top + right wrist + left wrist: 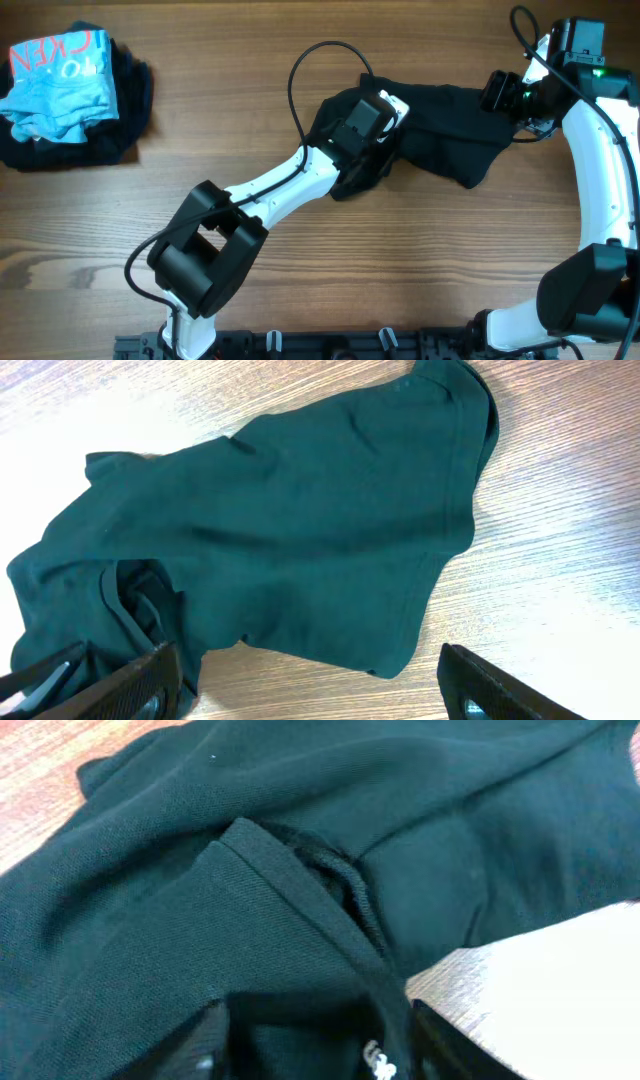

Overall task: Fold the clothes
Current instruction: 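Grasp the black garment's near edge with the left gripper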

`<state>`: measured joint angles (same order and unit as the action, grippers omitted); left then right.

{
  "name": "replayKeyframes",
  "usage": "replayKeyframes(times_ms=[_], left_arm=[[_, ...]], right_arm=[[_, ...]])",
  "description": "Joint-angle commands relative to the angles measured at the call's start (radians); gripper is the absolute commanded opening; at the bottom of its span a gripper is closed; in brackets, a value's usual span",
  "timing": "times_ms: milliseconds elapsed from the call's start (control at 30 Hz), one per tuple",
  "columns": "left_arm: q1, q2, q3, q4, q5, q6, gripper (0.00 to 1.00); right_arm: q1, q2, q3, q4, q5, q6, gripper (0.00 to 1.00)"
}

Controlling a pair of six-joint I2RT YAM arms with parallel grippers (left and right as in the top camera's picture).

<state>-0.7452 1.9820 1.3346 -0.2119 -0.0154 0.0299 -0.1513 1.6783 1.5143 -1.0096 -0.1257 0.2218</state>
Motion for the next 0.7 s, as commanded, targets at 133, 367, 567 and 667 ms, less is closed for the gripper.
replayKeyframes(times_ms=[133, 367, 567, 667], left_arm=[[-0.003, 0.045, 0.016, 0.006, -0.035, 0.015, 0.52], [-0.006, 0.053, 0.016, 0.007, -0.057, 0.015, 0.08], [-0.005, 0.012, 0.016, 0.002, -0.191, -0.039, 0.04], [0.002, -0.067, 0.016, 0.002, -0.274, -0.072, 0.04]], right_arm=[[0.000, 0.014, 0.010, 0.002, 0.014, -0.013, 0.83], [0.000, 0.014, 0.010, 0.002, 0.014, -0.013, 0.83], [0.000, 0.014, 0.010, -0.002, 0.014, -0.014, 0.83], [0.000, 0.014, 0.010, -0.002, 0.014, -0.016, 0.83]])
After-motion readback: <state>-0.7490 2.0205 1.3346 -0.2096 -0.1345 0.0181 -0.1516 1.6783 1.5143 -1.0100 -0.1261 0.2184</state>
